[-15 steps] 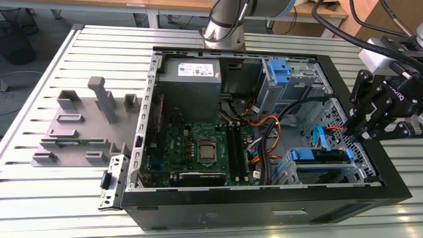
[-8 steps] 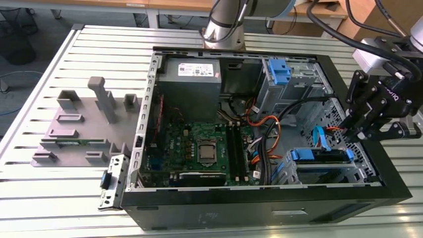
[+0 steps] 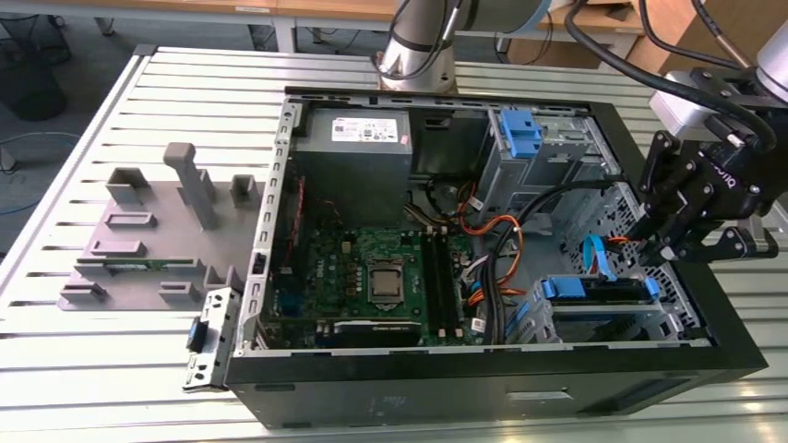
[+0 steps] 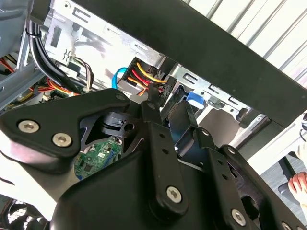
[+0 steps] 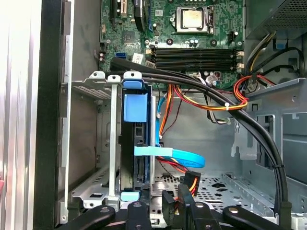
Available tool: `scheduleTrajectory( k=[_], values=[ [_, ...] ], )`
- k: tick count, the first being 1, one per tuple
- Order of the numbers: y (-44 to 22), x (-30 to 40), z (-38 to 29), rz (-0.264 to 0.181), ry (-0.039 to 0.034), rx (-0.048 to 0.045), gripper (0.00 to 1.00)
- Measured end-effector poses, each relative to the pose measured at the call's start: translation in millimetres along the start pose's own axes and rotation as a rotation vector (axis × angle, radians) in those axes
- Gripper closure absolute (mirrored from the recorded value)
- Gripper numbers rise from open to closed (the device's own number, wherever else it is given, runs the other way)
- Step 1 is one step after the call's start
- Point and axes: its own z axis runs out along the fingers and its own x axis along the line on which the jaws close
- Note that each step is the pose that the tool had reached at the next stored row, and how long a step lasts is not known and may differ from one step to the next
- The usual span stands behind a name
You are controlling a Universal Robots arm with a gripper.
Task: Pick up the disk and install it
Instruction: 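Insert the first disk wire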
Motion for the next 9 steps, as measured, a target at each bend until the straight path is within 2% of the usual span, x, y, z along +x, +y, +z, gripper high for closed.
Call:
scheduleTrajectory(
  k=[3, 9],
  values=[
    [-0.4, 0.0, -0.1, 0.000, 0.0001, 0.0000, 0.64],
    [-7.3, -0.1, -0.3, 0.000, 0.0000, 0.0000, 0.64]
  ],
)
